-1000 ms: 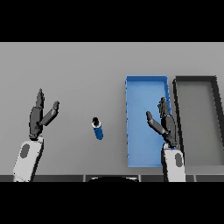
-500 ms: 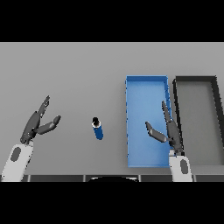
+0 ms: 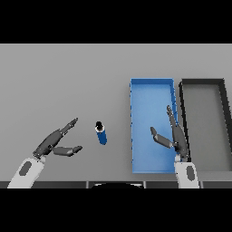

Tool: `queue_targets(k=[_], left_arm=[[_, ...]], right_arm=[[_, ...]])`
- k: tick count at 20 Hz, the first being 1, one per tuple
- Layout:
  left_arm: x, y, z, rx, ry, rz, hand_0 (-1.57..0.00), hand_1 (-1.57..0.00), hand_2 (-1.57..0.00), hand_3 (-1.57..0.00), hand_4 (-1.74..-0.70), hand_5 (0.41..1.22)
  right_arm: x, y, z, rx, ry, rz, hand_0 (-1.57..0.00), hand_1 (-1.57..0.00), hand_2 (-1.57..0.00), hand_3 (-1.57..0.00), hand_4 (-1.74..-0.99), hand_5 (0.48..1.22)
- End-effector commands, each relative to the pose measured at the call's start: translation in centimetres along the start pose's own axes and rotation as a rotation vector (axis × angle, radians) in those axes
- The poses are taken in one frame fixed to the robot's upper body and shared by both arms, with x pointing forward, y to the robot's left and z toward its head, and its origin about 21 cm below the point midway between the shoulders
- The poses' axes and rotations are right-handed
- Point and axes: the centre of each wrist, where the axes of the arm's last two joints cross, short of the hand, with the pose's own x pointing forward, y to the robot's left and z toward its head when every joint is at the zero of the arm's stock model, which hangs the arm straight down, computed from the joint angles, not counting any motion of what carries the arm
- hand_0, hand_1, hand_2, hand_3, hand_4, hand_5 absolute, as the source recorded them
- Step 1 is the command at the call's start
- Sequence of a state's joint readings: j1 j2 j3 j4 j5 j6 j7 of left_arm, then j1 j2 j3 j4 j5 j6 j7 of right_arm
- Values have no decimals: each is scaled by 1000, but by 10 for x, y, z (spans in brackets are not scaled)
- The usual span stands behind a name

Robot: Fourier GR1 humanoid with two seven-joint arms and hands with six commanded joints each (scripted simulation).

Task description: Pick up the blue pipe and place it into the blue bin.

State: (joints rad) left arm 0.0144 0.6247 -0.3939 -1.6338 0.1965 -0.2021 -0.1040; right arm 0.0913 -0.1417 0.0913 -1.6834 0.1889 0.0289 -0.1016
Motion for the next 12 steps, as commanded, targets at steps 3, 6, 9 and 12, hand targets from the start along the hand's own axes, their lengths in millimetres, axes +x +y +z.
queue_targets(k=[3,6,9,12], left_arm=[[-2,-17,-12,-62,19,-18,1,1,1,1,-1138,455],[0,-36,-24,-91,-4,7,1,1,1,1,-1146,451],[-2,-49,-42,-98,-32,13,1,1,1,1,-1154,459],[-3,-63,-62,-94,-34,35,1,1,1,1,-1150,460]], right_arm=[[2,0,1,-6,7,-6,1,1,1,1,-1195,617],[3,1,0,-1,6,-18,1,1,1,1,-1213,625],[7,0,-1,-9,13,-18,1,1,1,1,-1214,624],[8,-2,1,-7,12,-11,1,1,1,1,-1202,621]])
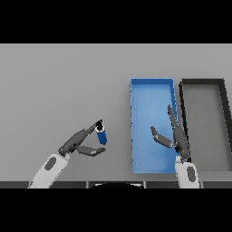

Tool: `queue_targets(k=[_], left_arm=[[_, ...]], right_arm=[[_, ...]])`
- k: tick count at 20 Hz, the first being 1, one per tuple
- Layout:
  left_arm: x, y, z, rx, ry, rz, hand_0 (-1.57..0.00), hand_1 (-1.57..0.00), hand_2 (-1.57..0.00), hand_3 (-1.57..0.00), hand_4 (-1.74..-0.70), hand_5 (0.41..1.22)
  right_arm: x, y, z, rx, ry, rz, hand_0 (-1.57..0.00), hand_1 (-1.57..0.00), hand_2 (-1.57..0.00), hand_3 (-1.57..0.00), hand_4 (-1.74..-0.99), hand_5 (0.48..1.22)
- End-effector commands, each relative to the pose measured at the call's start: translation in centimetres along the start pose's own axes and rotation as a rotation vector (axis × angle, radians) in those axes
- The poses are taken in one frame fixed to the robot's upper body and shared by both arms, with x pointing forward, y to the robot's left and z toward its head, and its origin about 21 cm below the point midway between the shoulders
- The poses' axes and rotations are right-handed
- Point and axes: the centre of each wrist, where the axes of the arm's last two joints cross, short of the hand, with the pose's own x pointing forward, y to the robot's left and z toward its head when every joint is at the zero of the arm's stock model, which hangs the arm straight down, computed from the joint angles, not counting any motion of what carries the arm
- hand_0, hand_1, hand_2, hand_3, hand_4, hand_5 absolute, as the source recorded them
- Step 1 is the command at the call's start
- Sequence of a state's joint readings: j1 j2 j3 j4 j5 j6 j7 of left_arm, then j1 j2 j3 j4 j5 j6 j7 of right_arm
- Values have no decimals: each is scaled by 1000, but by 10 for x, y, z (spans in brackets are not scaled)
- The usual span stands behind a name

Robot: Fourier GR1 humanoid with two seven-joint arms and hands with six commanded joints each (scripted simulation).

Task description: Pick up the blue pipe and place it into the blue bin.

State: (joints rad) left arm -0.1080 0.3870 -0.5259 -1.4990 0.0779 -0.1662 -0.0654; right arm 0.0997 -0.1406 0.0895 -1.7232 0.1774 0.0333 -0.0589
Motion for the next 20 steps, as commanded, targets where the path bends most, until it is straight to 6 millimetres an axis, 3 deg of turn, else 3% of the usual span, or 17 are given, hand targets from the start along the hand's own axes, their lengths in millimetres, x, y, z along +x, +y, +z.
queue_targets(k=[1,7,9,12,14,15,17,20], left_arm=[[-1,0,-5,2,-11,7,1,1,1,1,-1145,460],[-9,-17,-30,-2,15,-46,1,1,1,1,-1051,418],[-11,-20,-34,-10,-9,-3,1,1,1,1,-1078,428],[-8,-27,-45,-8,-48,44,1,0,-54,-40,-1140,502],[-8,-27,-48,2,-72,110,-10,-156,-308,-276,-1243,613],[-8,-31,-52,3,-78,148,-125,-319,-485,-535,-1281,735],[-10,-32,-50,15,-95,166,-602,-752,-865,-908,-1439,910],[-6,-41,-52,-4,-101,159,-1075,-1151,-1210,-1194,-1580,1062]], right_arm=[[-2,0,2,1,3,3,1,1,1,1,-1205,625],[-8,-5,1,-2,-4,1,1,1,1,1,-1221,645],[-8,-5,3,-6,-7,13,1,1,1,1,-1207,646],[-11,-2,7,-12,-6,9,1,1,1,1,-1210,653],[-11,-9,5,-10,-5,11,1,1,1,1,-1217,655],[-11,-9,3,-11,4,14,1,1,1,1,-1220,656],[-9,-5,4,-5,-13,8,1,1,1,1,-1219,657],[-9,-3,6,0,-12,-7,1,1,1,1,-1233,660]])
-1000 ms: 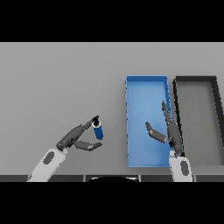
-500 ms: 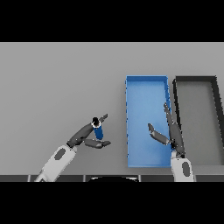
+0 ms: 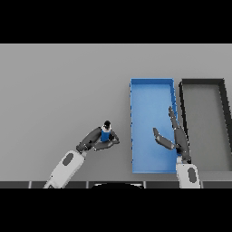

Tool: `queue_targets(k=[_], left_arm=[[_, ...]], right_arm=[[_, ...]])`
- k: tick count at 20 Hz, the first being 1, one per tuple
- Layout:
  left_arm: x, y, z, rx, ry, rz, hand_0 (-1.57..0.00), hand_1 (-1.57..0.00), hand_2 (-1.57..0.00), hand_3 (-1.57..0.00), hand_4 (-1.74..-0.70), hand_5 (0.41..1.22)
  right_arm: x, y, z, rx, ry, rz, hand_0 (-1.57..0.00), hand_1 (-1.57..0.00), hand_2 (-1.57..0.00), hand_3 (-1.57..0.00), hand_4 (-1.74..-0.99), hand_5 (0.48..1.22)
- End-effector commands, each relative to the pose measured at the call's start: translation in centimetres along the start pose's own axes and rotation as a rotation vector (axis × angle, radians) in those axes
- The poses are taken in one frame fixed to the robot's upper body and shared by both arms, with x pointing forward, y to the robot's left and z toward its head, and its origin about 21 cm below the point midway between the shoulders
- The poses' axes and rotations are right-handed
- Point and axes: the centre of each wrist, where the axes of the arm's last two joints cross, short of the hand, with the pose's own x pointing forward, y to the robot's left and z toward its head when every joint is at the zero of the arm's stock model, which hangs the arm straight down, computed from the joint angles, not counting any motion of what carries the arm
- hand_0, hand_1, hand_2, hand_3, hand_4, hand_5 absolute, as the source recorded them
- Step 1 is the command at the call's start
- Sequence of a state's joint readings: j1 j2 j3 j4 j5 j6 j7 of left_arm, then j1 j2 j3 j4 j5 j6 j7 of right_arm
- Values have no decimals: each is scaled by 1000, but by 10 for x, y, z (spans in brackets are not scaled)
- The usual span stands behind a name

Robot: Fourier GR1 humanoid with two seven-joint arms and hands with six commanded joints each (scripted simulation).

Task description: Pick up the blue pipe and place it into the blue bin.

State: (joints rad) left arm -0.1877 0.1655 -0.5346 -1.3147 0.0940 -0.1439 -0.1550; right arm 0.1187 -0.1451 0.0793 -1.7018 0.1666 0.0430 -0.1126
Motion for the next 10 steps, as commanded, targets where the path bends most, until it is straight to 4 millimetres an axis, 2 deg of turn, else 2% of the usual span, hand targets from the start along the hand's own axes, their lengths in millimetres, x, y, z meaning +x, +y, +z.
queue_targets(k=[1,2,5,7,9,10], left_arm=[[-1,-1,2,3,-10,-19,-1174,-1235,-1282,-1270,-1553,1094],[0,-8,2,1,-15,-26,-1253,-1302,-1340,-1330,-1530,1119],[8,-7,-2,17,-69,-37,-1408,-1434,-1453,-1448,-1492,1169],[15,-8,-4,18,-118,-51,-1467,-1483,-1495,-1492,-1478,1188],[31,-7,-9,27,-179,-34,-1504,-1515,-1522,-1520,-1471,1200],[38,-7,-10,22,-207,-36,-1518,-1526,-1532,-1531,-1469,1204]], right_arm=[[1,0,-3,-4,11,-3,1,1,1,1,-1228,656],[1,-1,-4,-4,7,-4,1,1,1,1,-1224,651],[4,0,-9,-1,13,-11,1,1,1,1,-1220,635],[-1,1,-8,-1,20,-11,1,1,1,1,-1219,628],[3,-1,-10,-2,11,-18,1,1,1,1,-1229,633],[4,-2,-5,0,3,-7,1,1,1,1,-1226,636]])
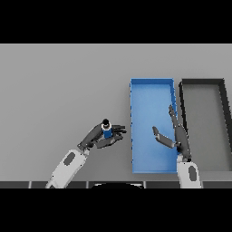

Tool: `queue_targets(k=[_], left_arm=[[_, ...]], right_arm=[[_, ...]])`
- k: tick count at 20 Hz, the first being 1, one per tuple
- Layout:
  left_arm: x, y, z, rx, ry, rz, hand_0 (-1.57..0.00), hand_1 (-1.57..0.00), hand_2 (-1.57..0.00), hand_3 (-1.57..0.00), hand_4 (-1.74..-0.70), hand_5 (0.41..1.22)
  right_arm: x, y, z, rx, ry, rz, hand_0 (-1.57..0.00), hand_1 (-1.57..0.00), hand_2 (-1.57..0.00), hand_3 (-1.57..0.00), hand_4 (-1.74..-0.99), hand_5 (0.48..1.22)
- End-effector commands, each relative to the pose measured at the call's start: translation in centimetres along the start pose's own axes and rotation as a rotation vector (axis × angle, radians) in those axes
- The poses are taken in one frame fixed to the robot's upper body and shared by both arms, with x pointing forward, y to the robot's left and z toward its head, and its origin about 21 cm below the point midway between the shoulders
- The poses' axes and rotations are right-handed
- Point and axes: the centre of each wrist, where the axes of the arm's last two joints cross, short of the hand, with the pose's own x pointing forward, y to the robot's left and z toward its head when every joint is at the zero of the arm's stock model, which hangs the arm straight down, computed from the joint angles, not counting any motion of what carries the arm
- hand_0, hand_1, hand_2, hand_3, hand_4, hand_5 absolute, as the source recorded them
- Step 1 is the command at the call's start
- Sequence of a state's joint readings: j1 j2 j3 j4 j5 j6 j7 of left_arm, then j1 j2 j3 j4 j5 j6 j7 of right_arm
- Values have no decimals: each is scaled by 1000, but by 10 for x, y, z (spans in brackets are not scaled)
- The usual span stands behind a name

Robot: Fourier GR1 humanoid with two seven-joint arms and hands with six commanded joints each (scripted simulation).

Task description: Pick up the blue pipe and place it into the blue bin.

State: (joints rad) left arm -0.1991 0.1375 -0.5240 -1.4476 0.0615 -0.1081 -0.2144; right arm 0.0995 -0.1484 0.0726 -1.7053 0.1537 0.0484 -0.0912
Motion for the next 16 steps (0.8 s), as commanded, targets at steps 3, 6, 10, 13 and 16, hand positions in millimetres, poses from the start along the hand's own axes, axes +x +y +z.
queue_targets(k=[3,6,10,13,16], left_arm=[[20,-3,-8,-23,-35,7,-1544,-1548,-1551,-1550,-1466,1212],[34,-5,-17,-64,-66,1,-1557,-1559,-1561,-1560,-1466,1217],[51,-9,-26,-97,-57,-14,-1565,-1566,-1567,-1567,-1467,1219],[45,-10,-22,-100,-38,-18,-1568,-1569,-1569,-1569,-1466,1220],[43,-6,-21,-89,-51,-26,-1569,-1570,-1570,-1570,-1466,1220]], right_arm=[[-2,0,-2,-3,23,27,1,1,1,1,-1204,640],[-3,-1,-2,-1,19,42,1,1,1,1,-1176,643],[-5,-7,-1,-13,14,40,1,1,1,1,-1155,642],[-6,8,21,-70,5,45,1,1,1,1,-1141,643],[3,34,61,-244,51,53,1,1,1,1,-1166,643]])
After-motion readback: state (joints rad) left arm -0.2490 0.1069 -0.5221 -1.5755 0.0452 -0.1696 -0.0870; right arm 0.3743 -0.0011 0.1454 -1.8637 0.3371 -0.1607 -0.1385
